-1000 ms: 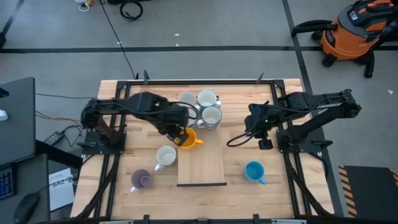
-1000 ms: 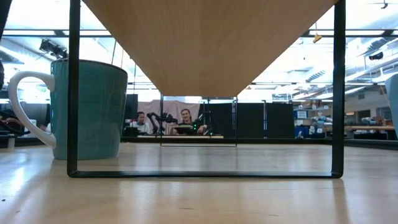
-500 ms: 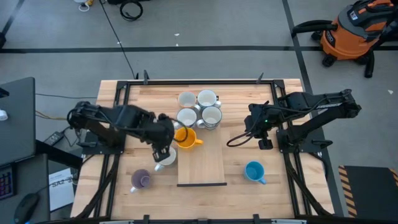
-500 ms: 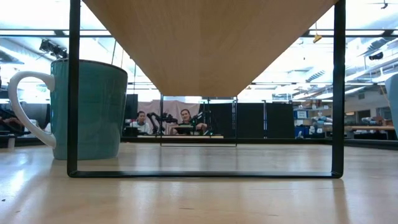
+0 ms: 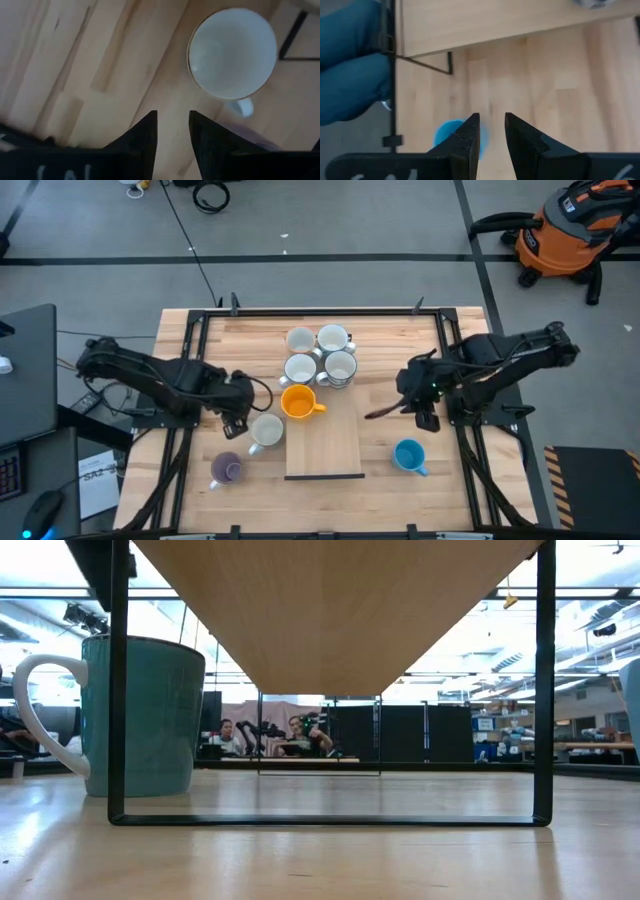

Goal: Place coffee mugs
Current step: Put the light blue mug on the shelf

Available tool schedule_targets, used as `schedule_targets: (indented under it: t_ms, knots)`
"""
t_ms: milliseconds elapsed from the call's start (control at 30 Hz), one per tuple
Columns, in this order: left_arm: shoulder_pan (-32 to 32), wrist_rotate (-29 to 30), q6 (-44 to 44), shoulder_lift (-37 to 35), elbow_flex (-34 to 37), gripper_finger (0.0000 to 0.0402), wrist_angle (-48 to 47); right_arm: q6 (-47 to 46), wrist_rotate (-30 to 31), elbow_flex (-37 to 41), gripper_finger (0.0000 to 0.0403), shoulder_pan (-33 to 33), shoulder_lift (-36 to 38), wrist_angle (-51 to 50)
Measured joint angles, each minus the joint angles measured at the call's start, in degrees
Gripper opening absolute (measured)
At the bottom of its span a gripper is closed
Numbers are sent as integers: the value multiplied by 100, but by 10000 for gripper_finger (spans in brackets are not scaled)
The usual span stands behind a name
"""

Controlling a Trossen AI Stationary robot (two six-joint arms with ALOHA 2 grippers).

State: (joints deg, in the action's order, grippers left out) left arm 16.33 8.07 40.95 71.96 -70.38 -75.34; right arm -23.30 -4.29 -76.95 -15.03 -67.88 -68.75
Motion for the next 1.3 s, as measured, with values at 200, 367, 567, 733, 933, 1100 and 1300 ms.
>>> schedule_targets:
  t_ms: [200, 367, 567, 733, 933, 1100, 1300]
  knots:
    - [-15, 26, -9, -495, 684, 119, 942, -1058, 473, 0, 97, -836, -9, -62]
    - [-15, 44, -93, -532, 908, 119, 1135, -1854, 1132, 15, 97, -1542, -73, -212]
    - [-15, 71, -162, -523, 908, 119, 1272, -2512, 1412, 518, 97, -2043, -133, -129]
    - [-15, 73, -172, -528, 908, 119, 1303, -2862, 1323, 1322, 97, -2235, -136, 45]
    - [-15, 90, -155, -528, 908, 119, 1406, -2921, 1082, 2111, 97, -2248, -136, 555]
    - [-15, 88, -160, -530, 906, 119, 1478, -2919, 924, 2459, 97, -2247, -138, 968]
    - [-15, 88, -155, -530, 904, 119, 1478, -2906, 961, 2610, 97, -2238, -138, 1241]
